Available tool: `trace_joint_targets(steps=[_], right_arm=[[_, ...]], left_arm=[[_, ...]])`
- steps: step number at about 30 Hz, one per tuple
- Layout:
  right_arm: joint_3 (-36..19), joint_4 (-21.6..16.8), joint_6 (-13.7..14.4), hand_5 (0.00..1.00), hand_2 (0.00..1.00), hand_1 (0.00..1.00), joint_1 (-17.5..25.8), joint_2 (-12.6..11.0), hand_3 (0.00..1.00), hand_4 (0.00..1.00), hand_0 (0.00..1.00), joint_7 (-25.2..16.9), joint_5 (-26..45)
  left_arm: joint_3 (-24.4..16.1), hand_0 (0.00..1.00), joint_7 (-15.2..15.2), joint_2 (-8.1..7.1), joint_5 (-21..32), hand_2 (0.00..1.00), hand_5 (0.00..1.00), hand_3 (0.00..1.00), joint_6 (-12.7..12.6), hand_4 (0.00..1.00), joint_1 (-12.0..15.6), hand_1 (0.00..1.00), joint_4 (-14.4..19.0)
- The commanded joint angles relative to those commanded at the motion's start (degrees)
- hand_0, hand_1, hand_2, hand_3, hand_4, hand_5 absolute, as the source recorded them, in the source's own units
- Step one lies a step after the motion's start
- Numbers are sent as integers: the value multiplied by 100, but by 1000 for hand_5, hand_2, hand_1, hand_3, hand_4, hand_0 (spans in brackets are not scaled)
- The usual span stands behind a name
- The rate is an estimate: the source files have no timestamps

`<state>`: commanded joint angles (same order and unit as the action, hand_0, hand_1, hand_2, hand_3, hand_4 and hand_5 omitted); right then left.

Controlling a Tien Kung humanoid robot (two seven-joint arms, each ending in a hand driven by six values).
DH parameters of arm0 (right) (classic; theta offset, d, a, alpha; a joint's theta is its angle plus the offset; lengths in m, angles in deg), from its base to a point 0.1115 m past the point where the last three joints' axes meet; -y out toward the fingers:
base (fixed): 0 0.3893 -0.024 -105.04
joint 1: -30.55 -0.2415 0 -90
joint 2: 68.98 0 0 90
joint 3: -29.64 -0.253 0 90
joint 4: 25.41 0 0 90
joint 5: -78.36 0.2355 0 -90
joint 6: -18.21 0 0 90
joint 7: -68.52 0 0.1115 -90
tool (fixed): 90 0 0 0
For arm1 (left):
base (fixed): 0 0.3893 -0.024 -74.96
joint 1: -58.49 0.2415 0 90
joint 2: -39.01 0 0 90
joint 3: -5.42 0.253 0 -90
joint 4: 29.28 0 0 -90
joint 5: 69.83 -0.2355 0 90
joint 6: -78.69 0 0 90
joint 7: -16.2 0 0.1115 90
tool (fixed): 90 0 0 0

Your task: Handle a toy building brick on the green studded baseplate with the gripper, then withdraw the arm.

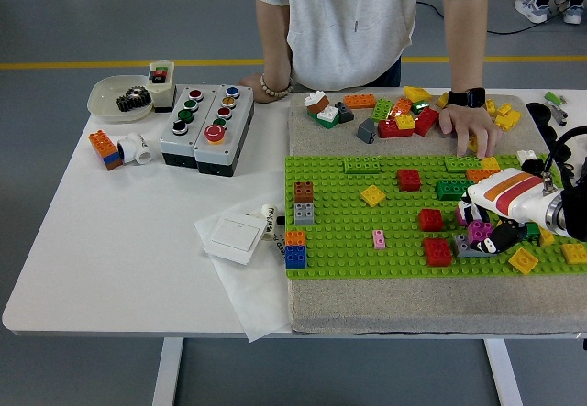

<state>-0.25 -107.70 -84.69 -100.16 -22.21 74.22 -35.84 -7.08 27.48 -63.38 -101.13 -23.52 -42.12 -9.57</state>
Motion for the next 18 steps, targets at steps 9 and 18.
trace_joint_targets(steps=[9,18], right_arm=[[33,39,-15,2,406,302,20,-62,493,787,277,-63,-42],[4,-13,-27,2,404,300,-48,-179,492,787,278,-102,-79]], left_arm=[[-11,746,5,14,-28,786,655,602,0,627,26,753,1],[3,746,-7,10,-13,786,653,603,-5,626,6,753,-1]])
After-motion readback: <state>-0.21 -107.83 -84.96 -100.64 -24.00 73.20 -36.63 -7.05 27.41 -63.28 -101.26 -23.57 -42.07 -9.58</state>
